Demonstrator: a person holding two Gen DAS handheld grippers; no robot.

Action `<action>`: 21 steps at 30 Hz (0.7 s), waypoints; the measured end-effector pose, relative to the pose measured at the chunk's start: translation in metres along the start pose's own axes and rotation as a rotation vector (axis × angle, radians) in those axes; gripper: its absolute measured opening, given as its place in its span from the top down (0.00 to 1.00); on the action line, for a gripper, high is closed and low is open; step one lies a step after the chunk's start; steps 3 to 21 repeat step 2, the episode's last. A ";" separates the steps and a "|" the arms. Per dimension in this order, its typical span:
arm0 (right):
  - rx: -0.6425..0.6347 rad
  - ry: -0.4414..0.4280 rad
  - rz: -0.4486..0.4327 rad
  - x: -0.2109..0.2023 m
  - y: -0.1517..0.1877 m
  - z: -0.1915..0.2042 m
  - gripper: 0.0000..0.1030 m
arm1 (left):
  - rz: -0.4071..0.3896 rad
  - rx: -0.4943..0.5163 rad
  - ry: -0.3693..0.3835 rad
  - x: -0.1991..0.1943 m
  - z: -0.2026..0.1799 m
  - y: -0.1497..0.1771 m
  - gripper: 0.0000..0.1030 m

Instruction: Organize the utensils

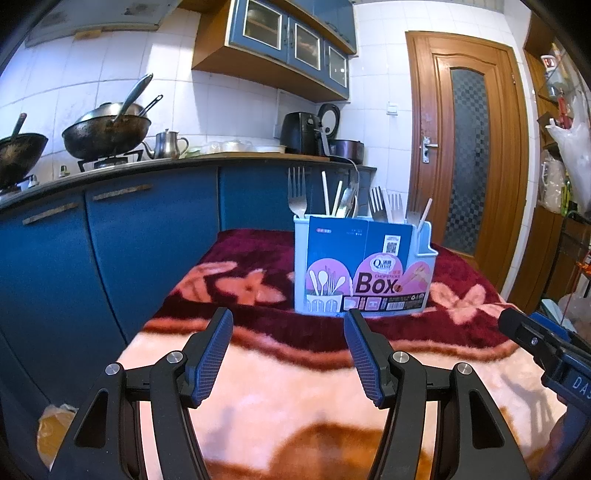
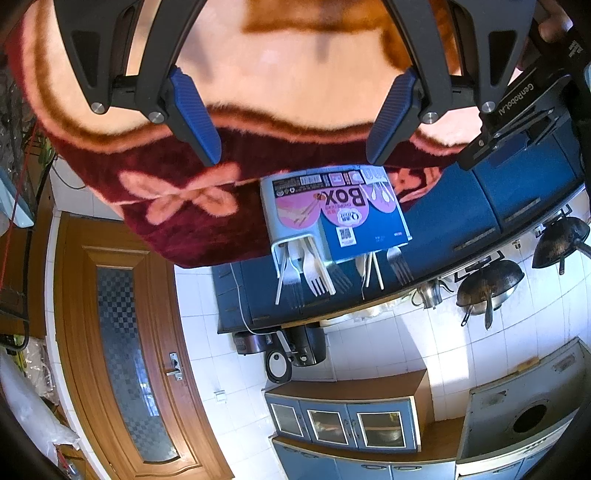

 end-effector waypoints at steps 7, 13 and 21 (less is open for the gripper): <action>-0.005 -0.003 0.009 0.000 -0.004 0.001 0.19 | 0.003 0.002 0.008 0.001 -0.001 -0.004 0.38; -0.005 -0.003 0.009 0.000 -0.004 0.001 0.19 | 0.003 0.002 0.008 0.001 -0.001 -0.004 0.38; -0.005 -0.003 0.009 0.000 -0.004 0.001 0.19 | 0.003 0.002 0.008 0.001 -0.001 -0.004 0.38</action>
Point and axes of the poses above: each gripper's, at about its wrist camera, not at the fingertips, and x roughly the way its jaws point, z to its left, y to its underside, the point moved 5 cm from there along x, roughly the way its jaws point, and after that the axes turned 3 degrees about -z, right-handed, at the moved point
